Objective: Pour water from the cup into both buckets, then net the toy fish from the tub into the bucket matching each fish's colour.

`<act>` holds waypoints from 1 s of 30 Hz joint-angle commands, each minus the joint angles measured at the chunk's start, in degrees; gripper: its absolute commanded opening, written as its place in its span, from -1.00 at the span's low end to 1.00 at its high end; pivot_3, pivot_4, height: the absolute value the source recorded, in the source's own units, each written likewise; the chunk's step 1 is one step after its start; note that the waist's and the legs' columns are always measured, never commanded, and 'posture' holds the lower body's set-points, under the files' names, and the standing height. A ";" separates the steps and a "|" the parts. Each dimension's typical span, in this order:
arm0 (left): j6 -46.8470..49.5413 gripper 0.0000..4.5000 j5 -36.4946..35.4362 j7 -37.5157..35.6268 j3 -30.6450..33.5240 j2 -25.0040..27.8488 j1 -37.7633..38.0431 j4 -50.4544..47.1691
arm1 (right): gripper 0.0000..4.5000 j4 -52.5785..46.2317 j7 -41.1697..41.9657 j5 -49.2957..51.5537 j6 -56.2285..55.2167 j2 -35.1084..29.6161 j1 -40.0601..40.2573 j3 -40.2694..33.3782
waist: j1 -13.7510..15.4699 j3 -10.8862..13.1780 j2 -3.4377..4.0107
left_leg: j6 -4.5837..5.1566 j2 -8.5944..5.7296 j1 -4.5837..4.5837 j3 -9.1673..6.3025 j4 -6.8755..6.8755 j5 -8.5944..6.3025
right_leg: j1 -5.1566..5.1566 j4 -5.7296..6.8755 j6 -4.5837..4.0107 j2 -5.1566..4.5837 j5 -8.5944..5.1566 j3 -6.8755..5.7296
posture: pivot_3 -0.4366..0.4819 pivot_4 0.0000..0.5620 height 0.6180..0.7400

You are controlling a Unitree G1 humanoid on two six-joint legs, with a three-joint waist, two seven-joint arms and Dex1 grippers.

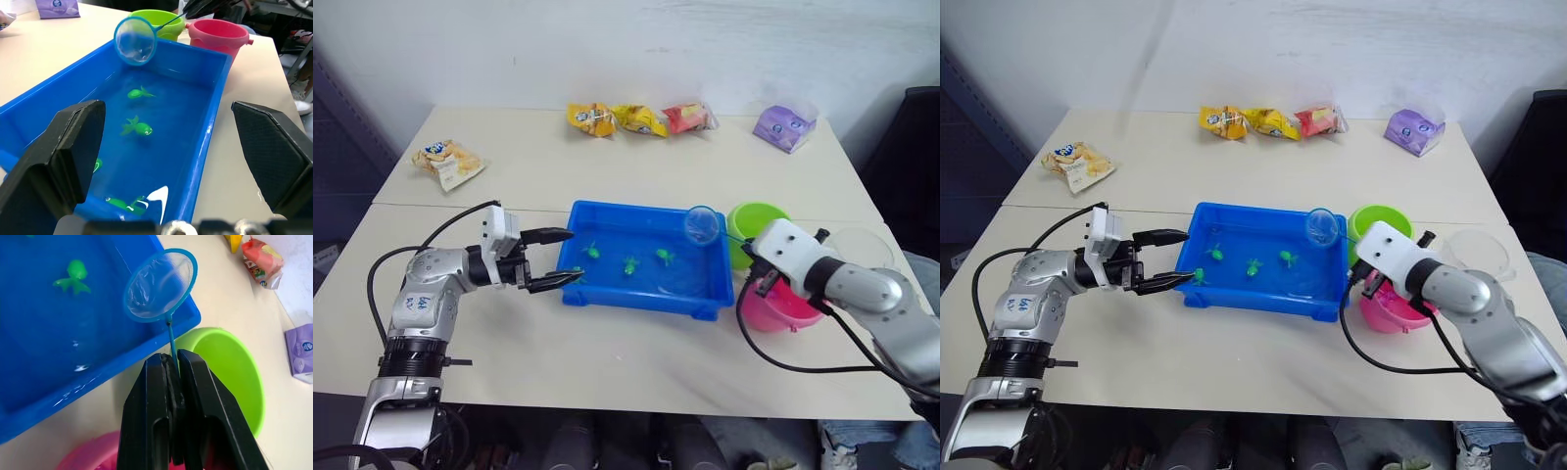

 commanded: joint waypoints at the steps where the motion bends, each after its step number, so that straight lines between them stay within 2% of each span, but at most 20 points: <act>1: -0.97 0.97 -0.49 0.63 1.33 0.57 0.43 -2.09 | -1.00 1.15 2.19 -3.78 0.45 1.85 -3.43 3.17 | -0.03 0.00 0.00 | 0.00 0.00 -0.01 0.00 0.00 0.00 | -0.02 0.00 0.00 0.00 0.00 0.00 | -0.05 -0.47 1.00; 7: -1.18 0.97 -0.55 1.00 1.38 0.39 0.53 -2.14 | -1.00 1.72 6.07 -5.37 13.00 9.14 -11.64 10.81 | -0.47 0.00 0.00 | -0.06 0.00 -0.41 0.00 0.13 0.04 | -0.45 0.22 0.00 0.00 0.00 0.01 | -0.05 -0.47 1.00; 10: -1.20 0.97 -0.62 0.71 1.27 0.42 0.75 -2.51 | -1.00 1.42 6.87 -0.35 21.25 15.35 -14.17 8.06 | -0.72 0.00 0.00 | -0.10 0.00 -0.61 -0.01 0.18 0.08 | -0.66 0.33 0.00 0.00 0.00 -0.01 | -0.05 -0.47 1.00; 12: -1.32 0.97 -0.42 0.52 1.07 0.52 0.80 -2.57 | -1.00 1.33 7.49 0.62 23.92 16.31 -14.98 7.03 | -0.67 0.00 0.00 | -0.11 0.00 -0.61 0.00 0.18 0.08 | -0.66 0.35 0.00 0.00 0.00 -0.02 | -0.05 -0.47 1.00; 19: -2.31 0.97 -0.21 1.24 1.77 0.82 1.22 -2.56 | -1.00 -0.41 8.91 12.42 39.98 22.46 -13.57 -6.29 | -0.56 0.00 0.00 | -0.04 0.00 -0.67 -0.03 0.16 0.04 | -0.61 0.33 0.00 -0.03 0.01 -0.06 | -0.05 -0.47 1.00; 30: -0.98 0.97 -1.22 1.50 1.56 0.87 1.36 -4.69 | -1.00 -9.25 4.99 21.76 51.97 30.15 -9.26 -25.60 | -0.67 0.00 0.00 | -0.03 0.00 -0.66 -0.02 0.10 0.04 | -0.64 0.33 0.00 -0.02 0.01 -0.05 | -0.05 -0.47 1.00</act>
